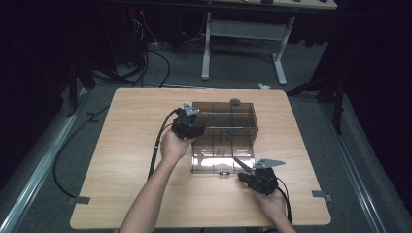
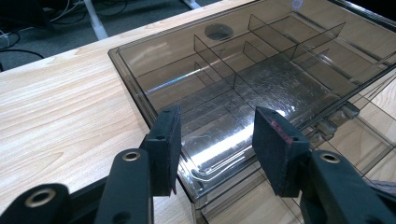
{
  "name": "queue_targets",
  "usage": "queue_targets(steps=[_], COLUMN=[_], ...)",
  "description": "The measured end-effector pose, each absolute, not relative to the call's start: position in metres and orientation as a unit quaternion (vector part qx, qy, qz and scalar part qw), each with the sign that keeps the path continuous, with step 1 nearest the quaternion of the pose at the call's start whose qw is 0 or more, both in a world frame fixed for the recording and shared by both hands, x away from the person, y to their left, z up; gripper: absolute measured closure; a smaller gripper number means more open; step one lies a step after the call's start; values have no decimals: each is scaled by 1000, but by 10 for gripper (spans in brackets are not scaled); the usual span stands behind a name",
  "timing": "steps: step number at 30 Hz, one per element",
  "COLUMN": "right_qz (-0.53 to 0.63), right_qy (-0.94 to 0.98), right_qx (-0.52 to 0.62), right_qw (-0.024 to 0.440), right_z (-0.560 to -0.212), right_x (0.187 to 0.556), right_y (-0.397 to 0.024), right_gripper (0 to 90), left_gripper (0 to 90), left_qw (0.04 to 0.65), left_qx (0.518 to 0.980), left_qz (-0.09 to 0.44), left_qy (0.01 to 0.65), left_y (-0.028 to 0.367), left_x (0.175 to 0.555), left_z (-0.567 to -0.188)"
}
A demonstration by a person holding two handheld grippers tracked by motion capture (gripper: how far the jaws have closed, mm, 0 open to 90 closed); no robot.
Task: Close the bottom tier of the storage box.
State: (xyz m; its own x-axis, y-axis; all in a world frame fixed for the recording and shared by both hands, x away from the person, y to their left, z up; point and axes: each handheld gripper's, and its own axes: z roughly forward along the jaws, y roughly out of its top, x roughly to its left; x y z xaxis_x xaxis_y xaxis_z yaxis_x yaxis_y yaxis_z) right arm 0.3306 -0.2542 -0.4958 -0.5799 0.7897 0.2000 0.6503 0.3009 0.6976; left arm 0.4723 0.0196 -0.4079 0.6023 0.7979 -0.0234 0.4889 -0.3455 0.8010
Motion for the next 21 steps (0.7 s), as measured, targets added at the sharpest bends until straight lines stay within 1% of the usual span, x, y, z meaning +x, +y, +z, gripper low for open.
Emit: queue_targets(steps=[21], right_qz=[384], right_qy=[802], right_qx=[449], right_qw=[88], right_z=[-493], right_x=[341], right_y=[-244], right_gripper=[894], left_gripper=[529], left_qw=[405], left_qx=[798], left_qz=[191], left_qy=[404], left_y=[19], left_x=[472], left_z=[-408])
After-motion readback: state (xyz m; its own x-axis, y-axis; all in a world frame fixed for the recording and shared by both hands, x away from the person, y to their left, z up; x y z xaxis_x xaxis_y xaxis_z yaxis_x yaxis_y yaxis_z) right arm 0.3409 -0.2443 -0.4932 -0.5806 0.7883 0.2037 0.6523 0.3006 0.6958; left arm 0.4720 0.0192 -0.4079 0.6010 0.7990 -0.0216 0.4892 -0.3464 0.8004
